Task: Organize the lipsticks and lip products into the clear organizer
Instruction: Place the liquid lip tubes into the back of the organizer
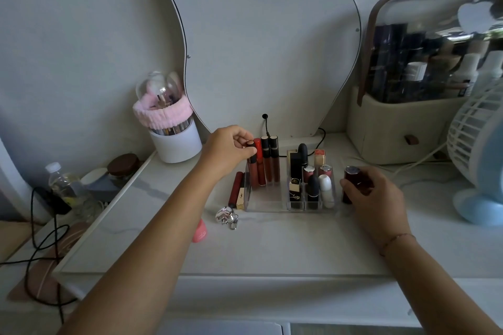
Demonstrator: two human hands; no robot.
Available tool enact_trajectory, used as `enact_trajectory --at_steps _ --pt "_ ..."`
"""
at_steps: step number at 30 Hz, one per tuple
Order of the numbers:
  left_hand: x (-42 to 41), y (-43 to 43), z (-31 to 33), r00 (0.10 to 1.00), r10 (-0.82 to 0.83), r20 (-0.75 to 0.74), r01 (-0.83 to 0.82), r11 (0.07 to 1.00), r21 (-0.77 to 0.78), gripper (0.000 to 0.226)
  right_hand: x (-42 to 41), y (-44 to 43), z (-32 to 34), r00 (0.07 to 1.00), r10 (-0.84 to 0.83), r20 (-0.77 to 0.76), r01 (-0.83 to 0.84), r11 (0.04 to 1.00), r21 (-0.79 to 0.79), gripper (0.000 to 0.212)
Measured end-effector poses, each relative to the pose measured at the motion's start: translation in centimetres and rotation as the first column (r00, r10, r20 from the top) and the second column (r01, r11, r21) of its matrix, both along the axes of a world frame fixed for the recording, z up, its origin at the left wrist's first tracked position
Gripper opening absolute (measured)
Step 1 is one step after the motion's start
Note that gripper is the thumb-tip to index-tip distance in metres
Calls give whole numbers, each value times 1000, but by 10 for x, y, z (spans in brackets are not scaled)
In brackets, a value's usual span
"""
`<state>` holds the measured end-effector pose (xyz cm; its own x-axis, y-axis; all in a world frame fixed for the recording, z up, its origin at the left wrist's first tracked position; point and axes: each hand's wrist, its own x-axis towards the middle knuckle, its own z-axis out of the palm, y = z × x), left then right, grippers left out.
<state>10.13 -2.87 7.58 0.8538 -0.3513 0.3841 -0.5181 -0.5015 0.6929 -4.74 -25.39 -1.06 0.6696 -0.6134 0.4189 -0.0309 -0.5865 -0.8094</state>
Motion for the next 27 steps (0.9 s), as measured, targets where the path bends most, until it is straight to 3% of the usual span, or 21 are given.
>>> enact_trajectory --at_steps 13,19,21,24,27 --pt "3 11 -1 1000 -6 -22 6 1000 4 38 -2 1 2 1000 -13 -23 13 1000 -23 20" --pt "27 38 -8 985 145 -91 -158 974 -162 17 -2 1 2 999 -14 -30 14 1000 -23 21" --pt "38 41 -21 968 195 -159 -202 979 -31 20 -2 2 3 999 -16 -29 15 1000 -22 21" --pt "46 34 -46 922 186 -338 -118 970 213 32 -2 2 3 1000 -6 -28 6 1000 0 21" --pt "48 25 -58 887 168 -430 -66 968 242 33 -3 2 3 1000 -8 -25 8 1000 11 20"
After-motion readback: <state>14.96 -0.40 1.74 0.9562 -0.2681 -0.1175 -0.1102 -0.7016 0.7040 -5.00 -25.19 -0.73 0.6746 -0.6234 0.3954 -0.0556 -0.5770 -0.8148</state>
